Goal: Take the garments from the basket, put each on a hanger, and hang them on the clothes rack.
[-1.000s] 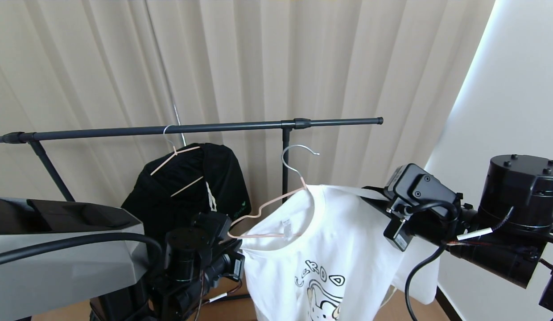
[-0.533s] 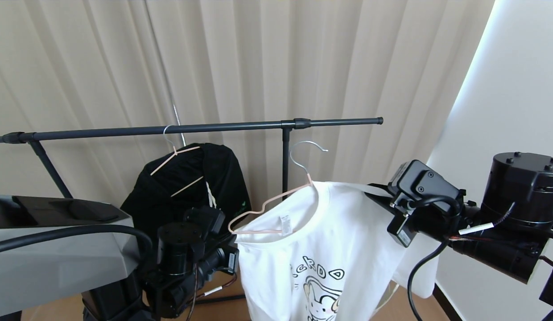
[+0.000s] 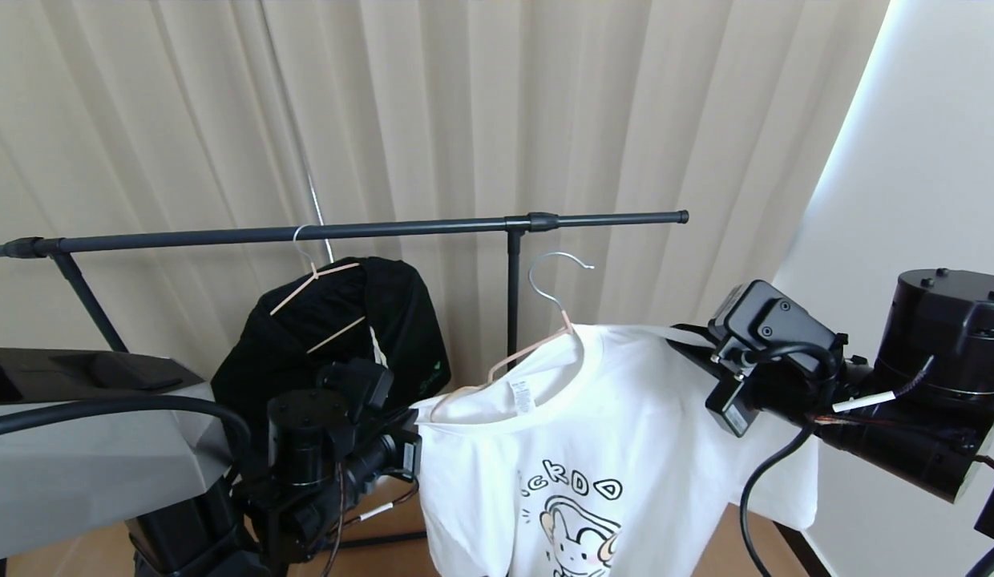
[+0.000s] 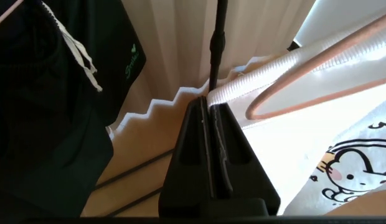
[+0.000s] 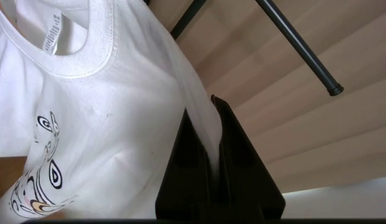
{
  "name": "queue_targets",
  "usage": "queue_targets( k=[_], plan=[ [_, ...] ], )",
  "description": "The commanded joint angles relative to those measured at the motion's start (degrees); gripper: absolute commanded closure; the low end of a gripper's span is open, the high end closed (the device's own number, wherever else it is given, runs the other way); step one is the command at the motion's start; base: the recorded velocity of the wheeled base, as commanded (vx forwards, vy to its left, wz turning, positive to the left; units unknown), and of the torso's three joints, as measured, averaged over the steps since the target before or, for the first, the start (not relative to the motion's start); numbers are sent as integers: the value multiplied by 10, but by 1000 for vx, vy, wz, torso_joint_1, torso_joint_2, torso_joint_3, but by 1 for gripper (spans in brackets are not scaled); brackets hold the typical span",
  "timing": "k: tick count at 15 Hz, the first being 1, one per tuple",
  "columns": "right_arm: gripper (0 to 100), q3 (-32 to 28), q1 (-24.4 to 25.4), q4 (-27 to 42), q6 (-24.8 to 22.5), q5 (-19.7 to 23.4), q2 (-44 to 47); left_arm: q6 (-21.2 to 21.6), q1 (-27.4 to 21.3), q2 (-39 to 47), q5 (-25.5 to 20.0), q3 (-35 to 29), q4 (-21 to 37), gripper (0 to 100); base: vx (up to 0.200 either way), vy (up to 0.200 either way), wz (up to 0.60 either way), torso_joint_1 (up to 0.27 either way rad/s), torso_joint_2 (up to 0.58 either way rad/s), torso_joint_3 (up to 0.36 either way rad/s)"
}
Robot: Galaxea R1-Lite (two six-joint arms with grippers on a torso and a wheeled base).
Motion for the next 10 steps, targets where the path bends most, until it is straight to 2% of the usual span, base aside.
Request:
queue_targets(
  k=[1, 10],
  plan=[
    [100, -3, -7, 0, 0, 0, -4, 0, 4, -13, -5, 2, 1, 100, 0, 0, 0, 0, 0, 0],
    [100, 3, -12, 0, -3, -1, -11, 0, 25, -68, -29, 5, 6, 100, 0, 0, 0, 0, 0, 0]
  ],
)
